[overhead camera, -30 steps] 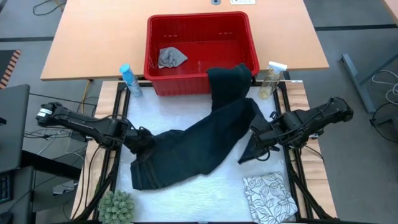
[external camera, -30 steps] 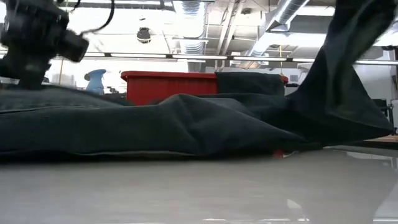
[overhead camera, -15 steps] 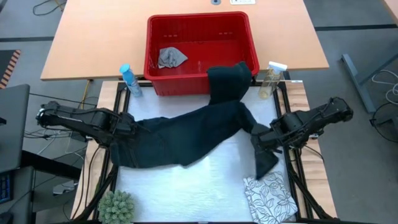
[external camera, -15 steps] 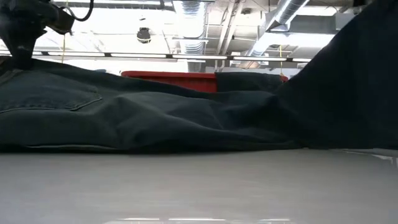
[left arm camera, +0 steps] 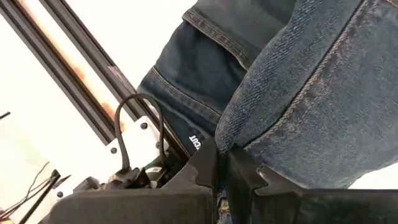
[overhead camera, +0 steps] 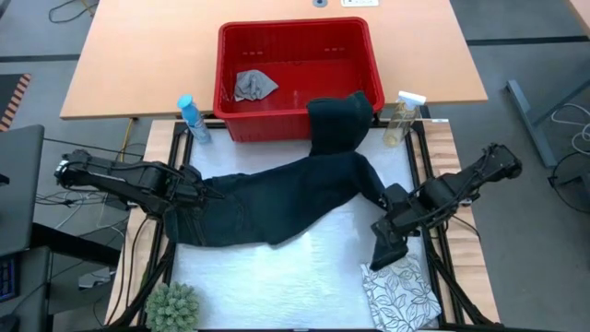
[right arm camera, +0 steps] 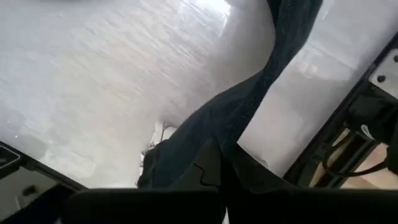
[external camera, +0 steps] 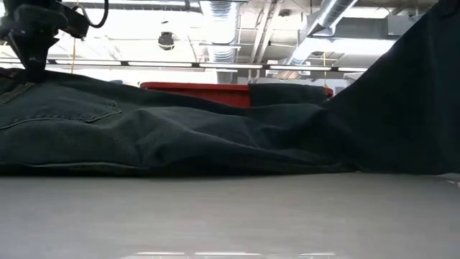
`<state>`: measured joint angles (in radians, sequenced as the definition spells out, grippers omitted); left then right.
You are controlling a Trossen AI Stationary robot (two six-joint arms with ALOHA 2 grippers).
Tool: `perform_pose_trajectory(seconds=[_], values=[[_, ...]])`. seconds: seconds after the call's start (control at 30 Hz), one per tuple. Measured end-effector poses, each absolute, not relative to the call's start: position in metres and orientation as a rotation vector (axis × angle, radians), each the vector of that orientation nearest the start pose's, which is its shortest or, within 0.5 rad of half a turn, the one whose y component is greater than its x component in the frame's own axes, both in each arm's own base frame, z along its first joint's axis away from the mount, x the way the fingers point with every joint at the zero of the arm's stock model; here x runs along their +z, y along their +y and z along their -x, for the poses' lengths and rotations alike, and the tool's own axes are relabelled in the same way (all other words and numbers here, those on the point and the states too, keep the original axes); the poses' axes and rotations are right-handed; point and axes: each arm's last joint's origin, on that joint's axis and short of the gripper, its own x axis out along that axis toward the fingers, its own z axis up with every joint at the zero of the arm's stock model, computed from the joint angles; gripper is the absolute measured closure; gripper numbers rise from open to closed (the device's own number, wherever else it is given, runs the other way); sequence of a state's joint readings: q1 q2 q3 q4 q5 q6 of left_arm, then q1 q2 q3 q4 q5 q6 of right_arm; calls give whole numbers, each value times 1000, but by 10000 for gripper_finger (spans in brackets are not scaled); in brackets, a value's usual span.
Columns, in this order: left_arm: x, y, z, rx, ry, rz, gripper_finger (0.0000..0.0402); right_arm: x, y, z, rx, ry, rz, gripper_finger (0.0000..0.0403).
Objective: Fold laundry
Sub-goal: Fold the dark blue pants
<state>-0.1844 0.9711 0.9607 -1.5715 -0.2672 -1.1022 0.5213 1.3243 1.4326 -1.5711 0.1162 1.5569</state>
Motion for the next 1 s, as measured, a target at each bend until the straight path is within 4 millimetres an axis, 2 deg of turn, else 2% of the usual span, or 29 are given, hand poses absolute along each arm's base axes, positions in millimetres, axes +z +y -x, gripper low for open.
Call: perform_pose_trajectory(seconds=[0.1,0.27,0.4,0.5,0.6,0.73,1.0], values=[[284,-13,-115,859,1289,501,401,350,99,-177,-742,1304,-842,382],[284,-13,-115,829,1305,465,401,345,110,-172,-619,1567,-919,382],[284,-13,-115,803,1318,434,401,324,125,-158,-617,1798,-925,382],[284,-13,-115,793,1321,414,401,300,134,-144,-773,1889,-900,381],[284,-13,-115,798,1314,399,401,278,141,-128,-972,1858,-834,381],[284,-13,-115,779,1323,376,401,262,144,-115,-1188,1755,-821,381],[284,-12,-115,775,1321,353,401,261,147,-106,-1372,1601,-900,381]])
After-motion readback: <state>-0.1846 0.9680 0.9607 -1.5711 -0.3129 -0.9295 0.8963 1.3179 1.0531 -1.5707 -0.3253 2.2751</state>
